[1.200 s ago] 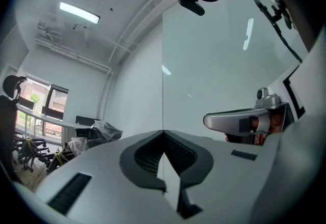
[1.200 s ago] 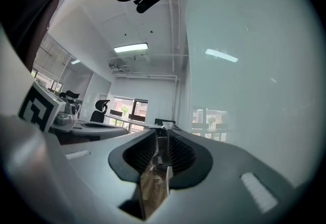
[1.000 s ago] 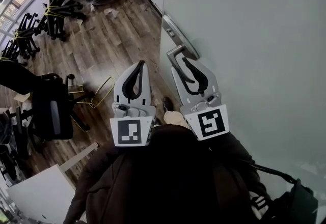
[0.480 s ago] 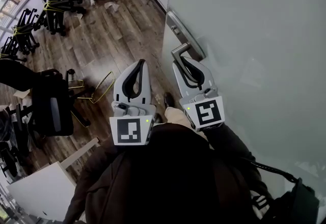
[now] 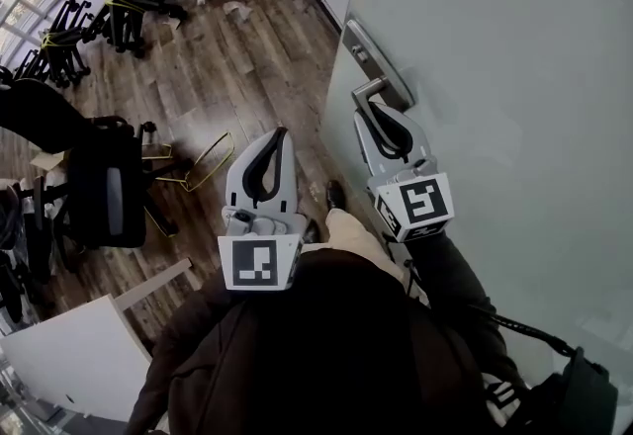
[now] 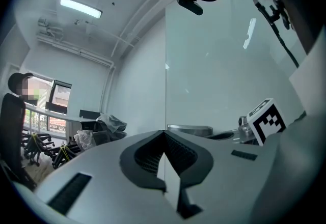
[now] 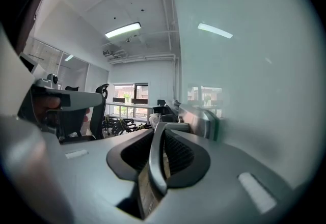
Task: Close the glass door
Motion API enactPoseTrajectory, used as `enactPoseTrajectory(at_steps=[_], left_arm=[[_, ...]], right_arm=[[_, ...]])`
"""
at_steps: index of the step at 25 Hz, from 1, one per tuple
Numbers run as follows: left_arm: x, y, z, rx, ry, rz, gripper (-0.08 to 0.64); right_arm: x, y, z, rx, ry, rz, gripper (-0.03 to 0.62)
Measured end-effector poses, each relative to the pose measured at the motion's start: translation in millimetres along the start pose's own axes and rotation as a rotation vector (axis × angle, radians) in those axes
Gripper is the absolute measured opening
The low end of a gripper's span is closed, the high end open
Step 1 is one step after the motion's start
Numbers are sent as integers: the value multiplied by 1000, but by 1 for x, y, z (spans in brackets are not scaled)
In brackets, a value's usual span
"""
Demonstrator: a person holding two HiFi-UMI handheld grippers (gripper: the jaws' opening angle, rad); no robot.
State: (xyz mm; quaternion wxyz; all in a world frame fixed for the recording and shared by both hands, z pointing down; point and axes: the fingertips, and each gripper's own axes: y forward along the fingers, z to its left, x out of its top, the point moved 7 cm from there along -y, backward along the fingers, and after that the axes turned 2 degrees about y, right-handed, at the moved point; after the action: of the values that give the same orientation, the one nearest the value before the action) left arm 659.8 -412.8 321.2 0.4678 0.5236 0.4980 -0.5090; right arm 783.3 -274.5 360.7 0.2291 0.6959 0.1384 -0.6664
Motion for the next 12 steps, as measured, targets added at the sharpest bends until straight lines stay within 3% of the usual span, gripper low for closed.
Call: enactPoseTrajectory(at_steps=[5,12], left_arm=[[0,-52,16,29,-16,17,-3],[7,-84,12,111,0,22,-3]], right_arm=[[8,-4,41,25,-11,-7,69],[6,-6,67,84,-18,-5,69]])
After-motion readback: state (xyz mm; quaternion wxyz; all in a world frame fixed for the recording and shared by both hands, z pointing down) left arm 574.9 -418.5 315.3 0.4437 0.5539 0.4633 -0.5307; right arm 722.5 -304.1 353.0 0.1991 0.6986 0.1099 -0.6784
